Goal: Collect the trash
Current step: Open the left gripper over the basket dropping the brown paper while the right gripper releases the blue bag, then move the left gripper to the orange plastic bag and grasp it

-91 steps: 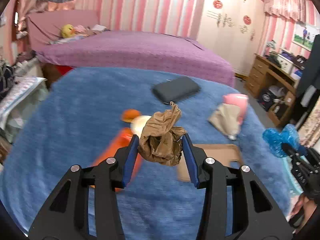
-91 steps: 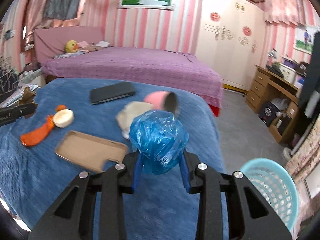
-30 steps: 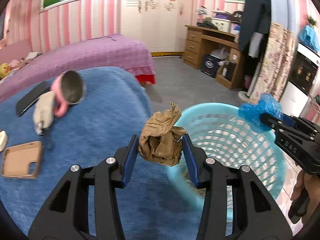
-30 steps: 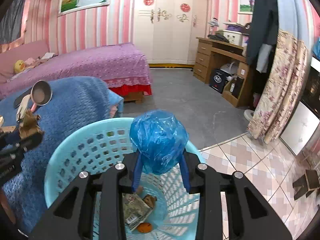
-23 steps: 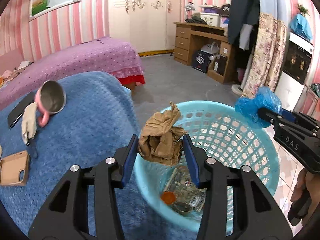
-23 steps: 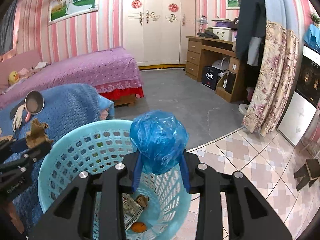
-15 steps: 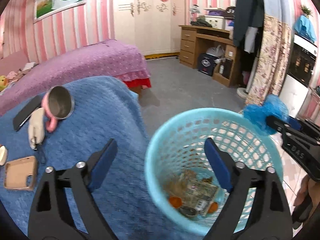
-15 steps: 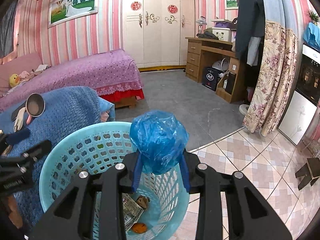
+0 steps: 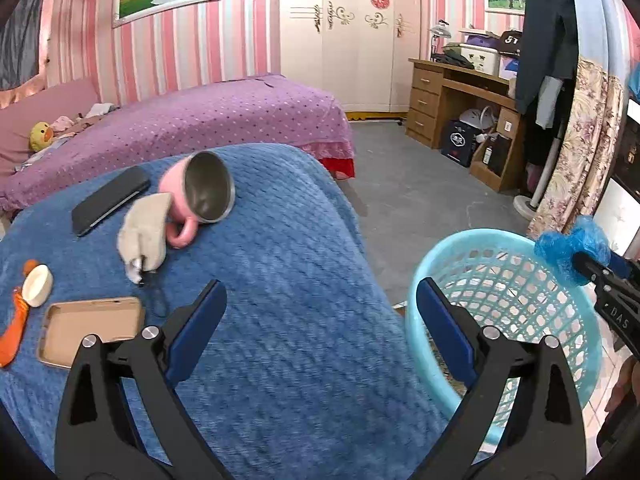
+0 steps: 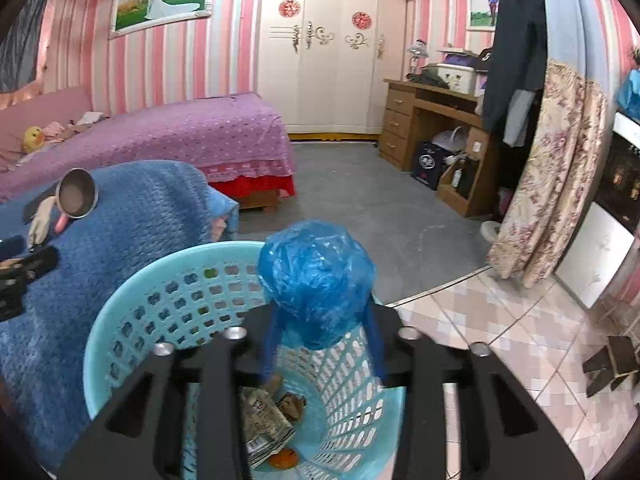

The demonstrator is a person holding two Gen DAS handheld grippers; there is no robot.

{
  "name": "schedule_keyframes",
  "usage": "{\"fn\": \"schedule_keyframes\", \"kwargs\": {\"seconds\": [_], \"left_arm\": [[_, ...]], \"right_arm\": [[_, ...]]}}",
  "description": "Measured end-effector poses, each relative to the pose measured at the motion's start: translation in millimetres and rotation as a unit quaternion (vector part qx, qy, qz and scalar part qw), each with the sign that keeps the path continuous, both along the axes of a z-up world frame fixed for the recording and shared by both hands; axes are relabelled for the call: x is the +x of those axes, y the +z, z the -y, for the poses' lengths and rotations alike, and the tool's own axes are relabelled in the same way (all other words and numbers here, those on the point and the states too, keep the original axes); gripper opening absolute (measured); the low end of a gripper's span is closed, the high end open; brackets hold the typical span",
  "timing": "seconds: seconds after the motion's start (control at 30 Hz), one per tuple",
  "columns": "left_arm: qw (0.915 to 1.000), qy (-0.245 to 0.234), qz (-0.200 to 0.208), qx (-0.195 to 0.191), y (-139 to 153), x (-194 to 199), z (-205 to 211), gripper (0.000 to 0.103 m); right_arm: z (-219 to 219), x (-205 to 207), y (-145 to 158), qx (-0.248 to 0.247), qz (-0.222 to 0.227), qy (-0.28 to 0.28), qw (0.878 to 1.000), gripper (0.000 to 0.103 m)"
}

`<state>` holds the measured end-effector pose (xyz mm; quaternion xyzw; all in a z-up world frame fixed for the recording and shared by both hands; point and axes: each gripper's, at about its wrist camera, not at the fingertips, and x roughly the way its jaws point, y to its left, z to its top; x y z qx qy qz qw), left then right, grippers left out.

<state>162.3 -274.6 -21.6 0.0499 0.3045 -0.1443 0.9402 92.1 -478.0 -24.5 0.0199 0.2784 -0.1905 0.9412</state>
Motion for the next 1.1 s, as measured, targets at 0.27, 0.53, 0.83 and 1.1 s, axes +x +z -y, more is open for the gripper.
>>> {"fn": "schedule_keyframes", "kwargs": {"seconds": [0.27, 0.53, 0.83, 1.1], "left_arm": [[0.9998, 0.018, 0.007, 0.004, 10.3, -2.6, -31.7, 0.096], [0.9985, 0.051, 0.015, 0.014, 25.0, 0.0, -80.2, 0.097], [0.9928, 0.116, 0.014, 0.027, 28.2, 4.3, -171.4, 0.097], [0.9830, 0.179, -0.036, 0.021, 7.1, 26.5, -267.4, 0.097]], "right_arm": [[-6.0, 2.3, 9.1, 0.007, 0.014, -0.029, 0.999, 0.089], [-35.2, 16.8, 15.8, 0.001, 0.026, -0.020, 0.999, 0.095], [-77.8, 38.1, 14.5, 0.004, 0.020, 0.025, 0.999, 0.095], [-123.9, 57.5, 9.7, -0.020, 0.002, 0.061, 0.998, 0.095]]}}
